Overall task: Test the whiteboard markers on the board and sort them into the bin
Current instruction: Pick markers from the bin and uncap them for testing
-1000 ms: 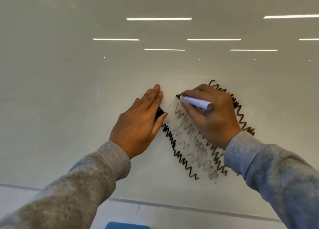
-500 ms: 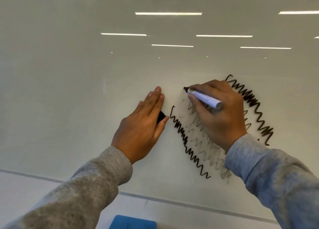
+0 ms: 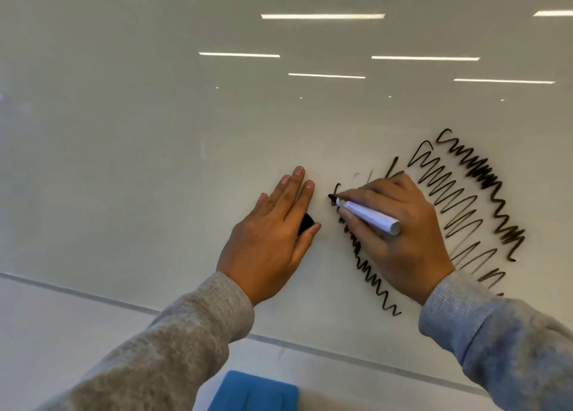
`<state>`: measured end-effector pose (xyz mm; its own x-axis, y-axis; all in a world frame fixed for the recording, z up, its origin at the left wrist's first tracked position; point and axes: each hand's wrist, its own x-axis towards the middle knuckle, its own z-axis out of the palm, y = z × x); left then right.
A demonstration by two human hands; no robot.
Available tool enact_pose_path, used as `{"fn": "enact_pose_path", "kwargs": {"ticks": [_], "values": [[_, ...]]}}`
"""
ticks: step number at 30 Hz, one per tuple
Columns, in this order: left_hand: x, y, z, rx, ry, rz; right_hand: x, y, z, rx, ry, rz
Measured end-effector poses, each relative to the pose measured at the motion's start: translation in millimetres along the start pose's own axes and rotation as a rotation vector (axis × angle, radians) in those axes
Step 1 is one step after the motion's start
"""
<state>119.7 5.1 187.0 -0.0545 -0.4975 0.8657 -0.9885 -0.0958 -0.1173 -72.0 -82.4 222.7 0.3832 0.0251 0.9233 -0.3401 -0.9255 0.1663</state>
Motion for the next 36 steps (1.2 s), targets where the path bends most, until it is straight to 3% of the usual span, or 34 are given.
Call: {"fn": "enact_pose_path", "kwargs": {"ticks": [3,6,10,13,15,17,19,22,31,33,36], "values": [[-1.0,1.0,-0.2,-0.008,-0.001,-0.011,-17.4,-3.6,3.9,-0.061,-0.142,-0.079],[-0.4,1.7,-1.7,-0.024,-0.012,-0.014,-25.0,-2.5,1.1,-0.024,-0.100,0.000],[-6.6,3.1,-10.6,-0.084,-0.064,-0.013,-39.1,-5.3,-0.6,-0.080,-0.203,-0.061],[-25.6,6.5,-14.3,-0.103,-0.103,-0.044,-52.8,-5.9,-4.9,-0.024,-0.203,0.001],[-41.2,12.4,-17.5,-0.094,-0.076,-0.049,-64.2,-6.5,-5.2,-0.086,-0.241,-0.072],[-54.6,16.9,-17.2,-0.113,-0.011,-0.048,-73.1,-6.4,-4.6,-0.035,-0.182,-0.016],[-62.2,22.7,-21.3,-0.237,-0.050,-0.125,-79.3,-8.5,-2.6,0.054,-0.121,0.070],[-75.2,31.3,-22.1,-0.378,-0.176,-0.243,-99.6,-16.0,4.0,0.026,-0.237,0.036],[-115.7,64.9,-27.2,-0.992,-0.378,-0.575,-132.3,-16.8,-10.1,0.004,-0.250,0.195],[-125.6,69.0,-29.4,-1.169,-0.415,-0.643,-135.9,-18.4,-18.1,0.102,-0.222,0.287],[-140.9,72.7,-31.1,-1.258,-0.429,-0.682,-141.5,-28.4,-31.5,0.355,-0.108,0.584]]}}
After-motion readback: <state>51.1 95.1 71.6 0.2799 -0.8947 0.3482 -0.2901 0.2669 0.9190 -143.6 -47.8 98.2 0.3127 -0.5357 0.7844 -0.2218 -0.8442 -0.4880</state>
